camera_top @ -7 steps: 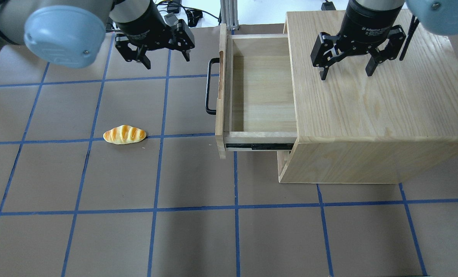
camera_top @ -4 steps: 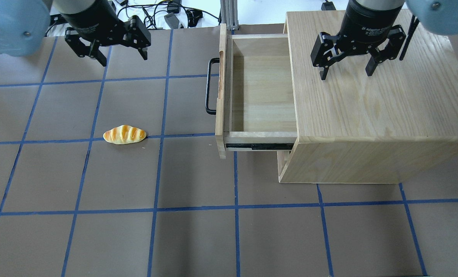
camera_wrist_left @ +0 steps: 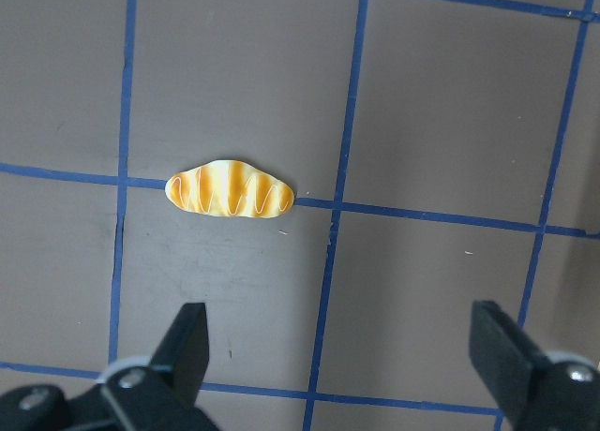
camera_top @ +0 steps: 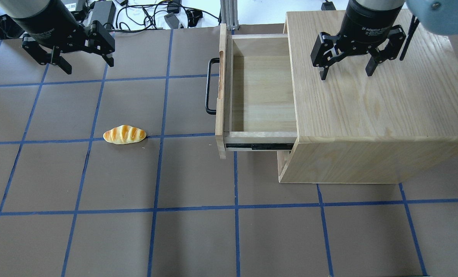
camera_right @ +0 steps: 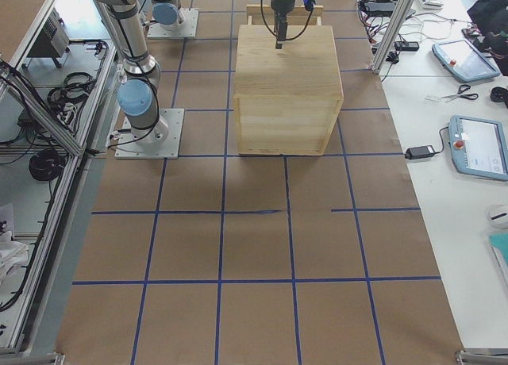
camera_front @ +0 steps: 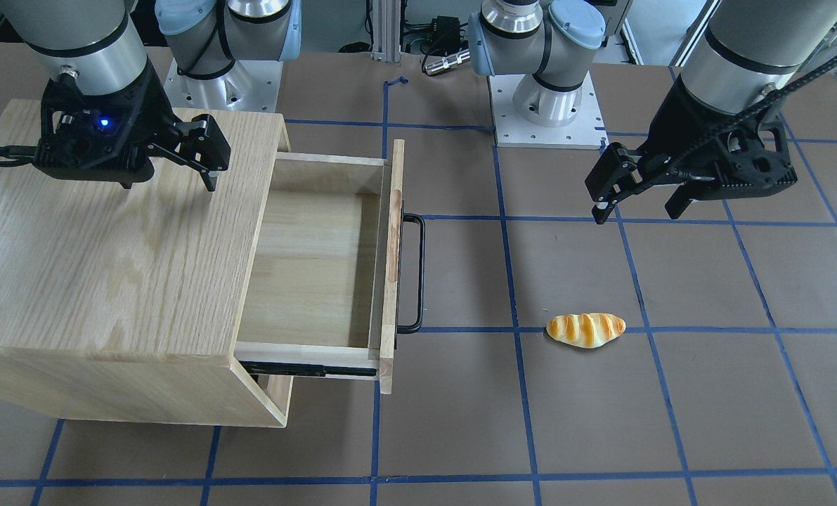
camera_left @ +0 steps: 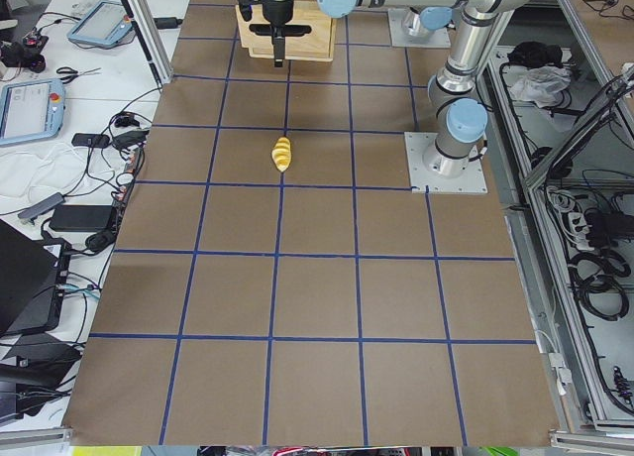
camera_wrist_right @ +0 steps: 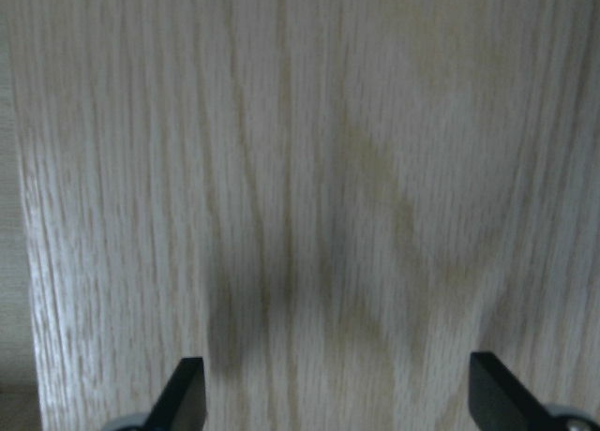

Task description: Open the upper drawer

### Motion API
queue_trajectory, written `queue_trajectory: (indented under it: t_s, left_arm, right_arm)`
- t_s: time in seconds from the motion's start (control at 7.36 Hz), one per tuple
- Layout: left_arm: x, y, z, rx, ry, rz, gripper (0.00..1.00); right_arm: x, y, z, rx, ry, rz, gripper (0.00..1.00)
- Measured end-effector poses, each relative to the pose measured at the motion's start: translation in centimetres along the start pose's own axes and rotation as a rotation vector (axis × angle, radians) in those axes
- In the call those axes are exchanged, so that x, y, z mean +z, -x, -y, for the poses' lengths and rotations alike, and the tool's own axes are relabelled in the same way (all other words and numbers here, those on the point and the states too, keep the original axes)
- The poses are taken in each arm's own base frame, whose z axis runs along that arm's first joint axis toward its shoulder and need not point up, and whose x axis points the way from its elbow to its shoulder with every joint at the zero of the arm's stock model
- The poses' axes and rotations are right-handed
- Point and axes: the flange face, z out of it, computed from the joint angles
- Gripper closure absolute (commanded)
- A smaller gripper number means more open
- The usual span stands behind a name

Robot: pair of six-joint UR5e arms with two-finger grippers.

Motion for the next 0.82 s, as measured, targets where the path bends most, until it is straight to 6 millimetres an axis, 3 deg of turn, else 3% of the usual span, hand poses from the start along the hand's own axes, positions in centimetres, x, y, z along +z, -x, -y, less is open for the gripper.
queue_trajectory:
  t_s: [0.82]
  left_arm:
    - [0.68,-0.04,-1.07,0.010,0.015,0.031,0.00]
  right_arm:
    - [0.01,0.00,0.00,0.000,0.000,0.000,0.00]
